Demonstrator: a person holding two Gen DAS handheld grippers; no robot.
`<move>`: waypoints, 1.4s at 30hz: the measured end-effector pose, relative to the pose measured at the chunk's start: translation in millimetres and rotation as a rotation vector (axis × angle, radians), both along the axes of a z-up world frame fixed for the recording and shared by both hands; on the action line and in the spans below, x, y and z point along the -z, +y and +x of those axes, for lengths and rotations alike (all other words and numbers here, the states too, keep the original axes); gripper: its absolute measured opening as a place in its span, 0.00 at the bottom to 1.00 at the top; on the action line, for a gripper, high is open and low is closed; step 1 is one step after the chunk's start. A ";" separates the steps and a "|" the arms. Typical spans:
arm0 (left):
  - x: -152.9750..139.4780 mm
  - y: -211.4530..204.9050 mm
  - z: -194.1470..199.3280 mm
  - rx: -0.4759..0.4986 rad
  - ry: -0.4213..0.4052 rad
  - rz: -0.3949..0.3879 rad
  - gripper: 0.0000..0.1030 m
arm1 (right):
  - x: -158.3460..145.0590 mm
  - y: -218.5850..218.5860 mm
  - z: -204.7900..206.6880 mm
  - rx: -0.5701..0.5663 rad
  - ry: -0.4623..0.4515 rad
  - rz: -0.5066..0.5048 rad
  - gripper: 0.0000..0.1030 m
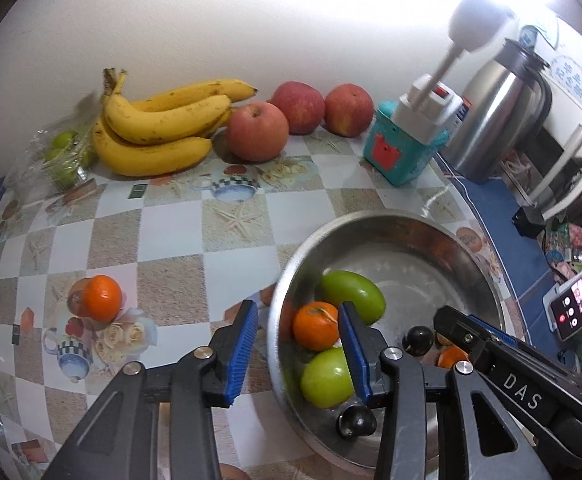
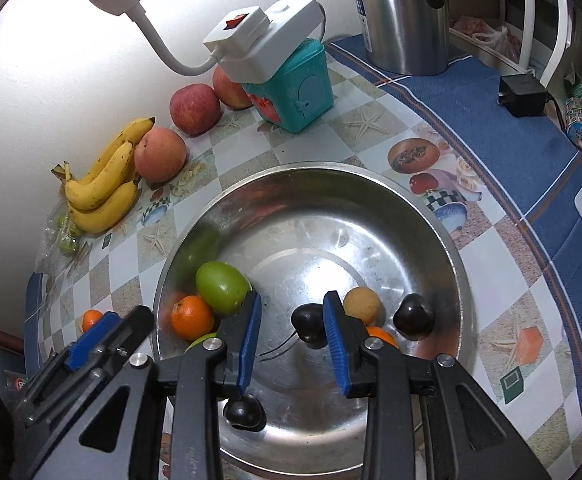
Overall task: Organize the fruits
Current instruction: 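Lower the dark fruit and orange into the basin and open both grippers, then withdraw both open grippers toward the remaining kiwi and orange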
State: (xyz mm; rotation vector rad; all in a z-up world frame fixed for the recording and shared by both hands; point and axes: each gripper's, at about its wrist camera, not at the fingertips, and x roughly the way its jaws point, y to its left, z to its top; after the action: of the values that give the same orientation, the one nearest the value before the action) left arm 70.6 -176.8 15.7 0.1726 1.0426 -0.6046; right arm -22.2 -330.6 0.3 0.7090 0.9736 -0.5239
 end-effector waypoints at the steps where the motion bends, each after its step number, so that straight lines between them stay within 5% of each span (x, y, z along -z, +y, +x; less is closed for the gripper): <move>1: -1.0 3.0 2.1 -0.015 0.002 0.004 0.47 | 0.2 0.3 0.0 -0.001 0.002 0.000 0.33; 4: -1.4 13.2 8.3 -0.065 0.004 0.033 0.54 | 3.0 1.4 0.8 -0.006 0.016 0.004 0.47; 12: 3.7 50.8 27.9 -0.250 0.022 0.161 0.64 | 8.1 7.2 4.6 -0.042 0.047 -0.007 0.60; 14: 6.7 60.8 32.1 -0.280 0.018 0.198 0.70 | 8.4 9.3 5.8 -0.050 0.052 -0.015 0.73; 24: 7.9 102.0 47.1 -0.415 0.010 0.267 0.92 | 7.4 17.1 10.5 -0.082 0.050 -0.037 0.78; 27: 7.3 111.6 48.3 -0.433 0.003 0.277 0.98 | 6.1 20.0 11.2 -0.090 0.045 -0.049 0.88; 42: 3.3 153.2 51.9 -0.496 -0.028 0.370 0.99 | -2.7 49.7 25.5 -0.183 0.054 -0.146 0.88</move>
State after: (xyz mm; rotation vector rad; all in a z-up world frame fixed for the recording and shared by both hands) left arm 122.5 -23.6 12.4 0.2344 1.1125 0.0417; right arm 3.3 -280.9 3.0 0.4719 1.0278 -0.4502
